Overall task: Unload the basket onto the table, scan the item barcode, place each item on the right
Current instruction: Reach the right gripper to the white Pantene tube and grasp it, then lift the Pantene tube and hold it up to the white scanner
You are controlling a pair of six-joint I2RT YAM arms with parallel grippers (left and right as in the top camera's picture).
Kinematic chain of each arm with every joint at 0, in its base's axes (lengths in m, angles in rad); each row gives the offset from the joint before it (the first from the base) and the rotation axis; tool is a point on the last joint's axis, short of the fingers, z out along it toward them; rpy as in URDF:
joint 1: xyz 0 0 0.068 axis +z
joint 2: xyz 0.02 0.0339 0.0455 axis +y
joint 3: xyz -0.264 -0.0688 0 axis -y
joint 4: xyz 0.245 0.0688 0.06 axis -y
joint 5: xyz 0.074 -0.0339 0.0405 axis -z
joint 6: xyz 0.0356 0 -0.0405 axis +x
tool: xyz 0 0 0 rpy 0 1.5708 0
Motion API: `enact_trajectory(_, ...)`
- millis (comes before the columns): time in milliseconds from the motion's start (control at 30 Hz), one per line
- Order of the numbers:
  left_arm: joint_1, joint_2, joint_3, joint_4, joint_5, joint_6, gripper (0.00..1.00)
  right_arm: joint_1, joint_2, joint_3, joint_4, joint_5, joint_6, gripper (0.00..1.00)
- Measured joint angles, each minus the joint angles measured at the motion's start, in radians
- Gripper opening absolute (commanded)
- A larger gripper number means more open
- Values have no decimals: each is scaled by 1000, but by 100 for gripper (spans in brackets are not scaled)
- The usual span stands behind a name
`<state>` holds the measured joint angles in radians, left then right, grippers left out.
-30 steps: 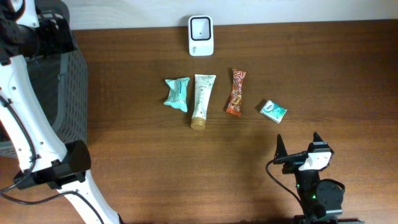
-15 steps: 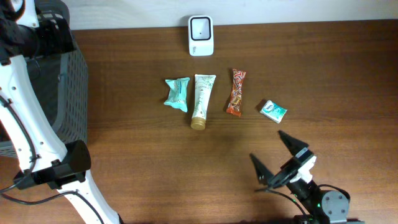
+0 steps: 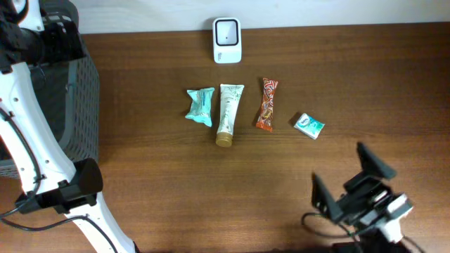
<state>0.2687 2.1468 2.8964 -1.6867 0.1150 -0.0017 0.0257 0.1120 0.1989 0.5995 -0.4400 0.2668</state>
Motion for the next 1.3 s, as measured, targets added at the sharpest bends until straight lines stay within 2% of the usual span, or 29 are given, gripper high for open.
enact_trajectory(133, 0, -2, 0, 0, 0, 0, 99, 0, 406, 401, -403, -38, -49, 98)
enact_trajectory(200, 0, -3, -1, 0, 0, -1, 99, 0, 683, 676, -701, -93, -68, 98)
enact_trajectory(267, 0, -3, -1, -2, -1, -2, 99, 7, 866, 881, -978, -126, -74, 98)
enact_trajectory(333, 0, -4, -1, -2, -1, -3, 99, 32, 1085, 1072, -1119, -222, -81, 99)
enact_trajectory(367, 0, -4, -1, -1, 0, -3, 99, 50, 1167, 1128, -1127, -321, -82, 98)
enact_trajectory(400, 0, -4, -1, 1, -1, -3, 99, 73, 1253, 1159, -1049, -462, -79, 99)
enact_trajectory(433, 0, -5, -2, 1, 0, -3, 99, 107, 1338, 1172, -930, -576, -44, 95)
enact_trajectory(500, 0, -5, -2, -1, 0, -3, 99, 193, 1450, 1181, -820, -610, 57, 86)
enact_trajectory(533, 0, -5, -2, -1, 0, -3, 99, 250, 1498, 1181, -840, -561, 99, 86)
enact_trajectory(667, 0, -5, -2, -1, -1, -3, 99, 421, 1621, 1203, -1081, -76, 236, 84)
enact_trajectory(733, 0, -5, -2, -1, 0, -3, 99, 430, 1735, 1282, -1231, 50, 271, 84)
enact_trajectory(833, 0, -5, -2, 0, 0, -3, 99, 430, 1930, 1444, -1418, 131, 274, 84)
enact_trajectory(933, 0, -5, -2, -1, 0, -3, 99, 430, 1998, 1495, -1452, 191, 272, 80)
enact_trajectory(1067, 0, -5, -2, -1, 0, -3, 99, 439, 2001, 1505, -1440, 262, 270, 74)
enact_trajectory(1133, 0, -5, -2, -1, 0, -3, 99, 461, 2002, 1505, -1416, 309, 271, 67)
enact_trajectory(1200, 0, -5, -2, -1, 0, -3, 99, 495, 2013, 1509, -1385, 365, 276, 67)
enact_trajectory(1300, 0, -5, -2, -1, 0, -3, 99, 547, 2054, 1512, -1379, 500, 307, 62)
